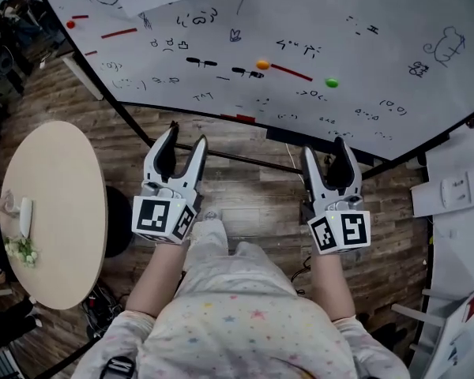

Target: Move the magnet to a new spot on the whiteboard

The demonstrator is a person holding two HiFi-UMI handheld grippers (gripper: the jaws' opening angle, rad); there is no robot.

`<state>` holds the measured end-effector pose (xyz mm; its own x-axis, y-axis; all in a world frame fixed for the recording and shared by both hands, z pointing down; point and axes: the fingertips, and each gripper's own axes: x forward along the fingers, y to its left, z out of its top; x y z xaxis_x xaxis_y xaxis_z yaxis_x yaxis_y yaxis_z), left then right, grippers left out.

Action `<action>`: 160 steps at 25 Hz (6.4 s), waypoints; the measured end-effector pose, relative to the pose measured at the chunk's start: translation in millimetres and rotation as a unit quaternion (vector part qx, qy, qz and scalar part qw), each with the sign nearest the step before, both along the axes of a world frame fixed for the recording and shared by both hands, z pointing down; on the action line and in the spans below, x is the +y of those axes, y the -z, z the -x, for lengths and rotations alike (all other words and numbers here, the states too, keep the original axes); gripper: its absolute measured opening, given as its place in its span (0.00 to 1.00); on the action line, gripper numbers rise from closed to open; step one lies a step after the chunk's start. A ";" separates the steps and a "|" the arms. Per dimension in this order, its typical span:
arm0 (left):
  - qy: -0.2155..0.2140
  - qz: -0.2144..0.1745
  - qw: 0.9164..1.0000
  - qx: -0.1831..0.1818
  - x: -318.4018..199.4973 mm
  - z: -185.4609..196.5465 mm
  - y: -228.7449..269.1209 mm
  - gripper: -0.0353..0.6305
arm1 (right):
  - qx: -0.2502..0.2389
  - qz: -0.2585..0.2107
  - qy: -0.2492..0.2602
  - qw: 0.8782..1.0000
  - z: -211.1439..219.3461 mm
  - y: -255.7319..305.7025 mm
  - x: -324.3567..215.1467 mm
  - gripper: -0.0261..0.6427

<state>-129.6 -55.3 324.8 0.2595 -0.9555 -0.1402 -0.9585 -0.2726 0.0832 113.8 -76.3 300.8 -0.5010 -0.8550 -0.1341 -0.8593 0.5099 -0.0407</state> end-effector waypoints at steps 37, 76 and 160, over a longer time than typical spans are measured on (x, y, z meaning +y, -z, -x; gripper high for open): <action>-0.076 -0.010 0.997 -0.005 -176.9 26.9 6.4 0.37 | 0.016 -0.008 -0.099 0.995 41.1 7.7 -145.7 0.44; -0.088 -0.003 0.996 -0.020 -198.1 -31.5 -0.5 0.37 | 0.028 0.037 -0.174 0.984 -32.7 -19.1 -174.4 0.34; -0.097 -0.005 0.995 -0.015 -164.0 -46.0 6.1 0.37 | 0.035 0.036 -0.175 0.983 -39.0 -14.6 -149.2 0.22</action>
